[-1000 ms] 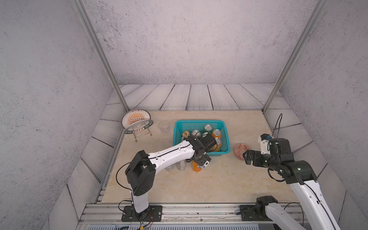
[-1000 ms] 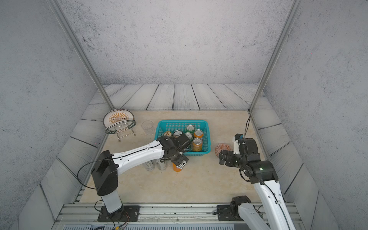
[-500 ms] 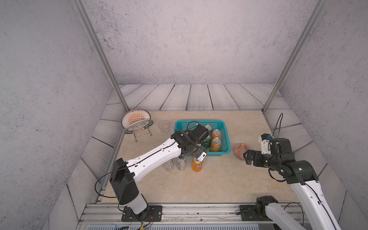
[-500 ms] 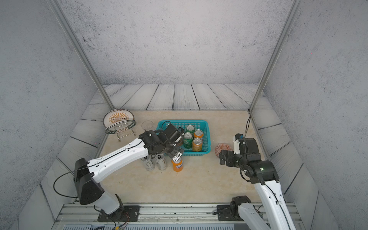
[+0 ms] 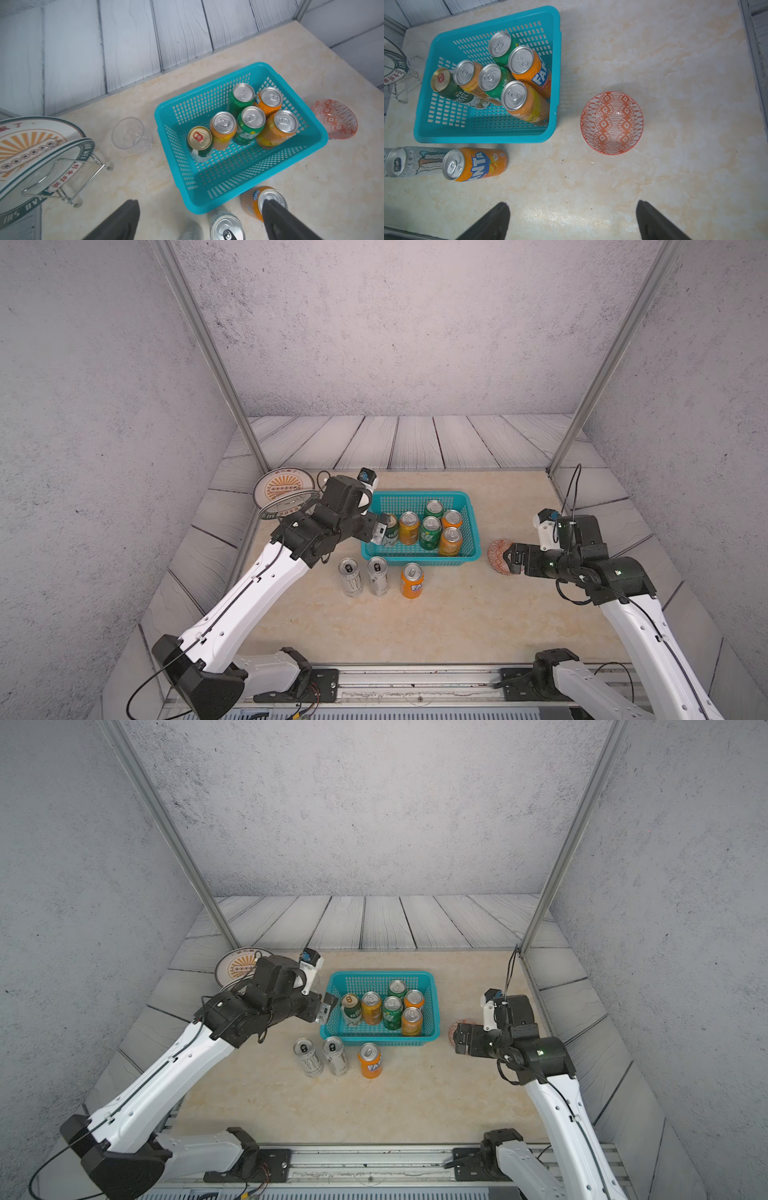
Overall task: Take out the drinks from the basket
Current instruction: Pick up the drink from the basket.
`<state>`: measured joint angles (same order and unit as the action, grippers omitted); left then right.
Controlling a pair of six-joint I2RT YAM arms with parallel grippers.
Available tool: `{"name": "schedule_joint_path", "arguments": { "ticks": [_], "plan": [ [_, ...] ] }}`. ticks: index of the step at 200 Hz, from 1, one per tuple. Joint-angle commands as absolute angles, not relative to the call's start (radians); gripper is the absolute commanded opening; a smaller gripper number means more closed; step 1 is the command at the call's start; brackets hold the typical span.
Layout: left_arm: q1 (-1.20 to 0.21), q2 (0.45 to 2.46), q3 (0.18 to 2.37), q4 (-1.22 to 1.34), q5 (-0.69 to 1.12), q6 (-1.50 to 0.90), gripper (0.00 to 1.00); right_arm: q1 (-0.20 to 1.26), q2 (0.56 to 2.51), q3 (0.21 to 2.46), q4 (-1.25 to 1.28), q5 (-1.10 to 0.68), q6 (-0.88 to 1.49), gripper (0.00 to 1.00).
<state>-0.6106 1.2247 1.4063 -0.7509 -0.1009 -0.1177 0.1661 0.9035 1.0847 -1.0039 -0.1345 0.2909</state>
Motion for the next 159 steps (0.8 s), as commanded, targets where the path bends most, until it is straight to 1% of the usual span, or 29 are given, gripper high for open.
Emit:
{"name": "schedule_joint_path", "arguments": {
  "ticks": [1,38,102,159],
  "plan": [
    [-0.559,1.165,1.381,-0.705,-0.081,-0.091,0.99,0.166,0.931,1.109,-0.965,-0.17,0.278,0.99],
    [-0.466,1.079,1.289,-0.593,-0.086,-0.087,0.99,0.178,0.988,1.129,-0.926,-0.185,0.284,1.0],
    [-0.312,1.02,1.133,-0.461,-0.068,-0.158,0.99,0.241,1.096,1.168,-0.875,-0.16,0.29,0.99],
    [-0.24,0.999,1.038,-0.394,-0.037,-0.201,0.99,0.326,1.215,1.22,-0.84,-0.095,0.296,0.99]
  ]
}}
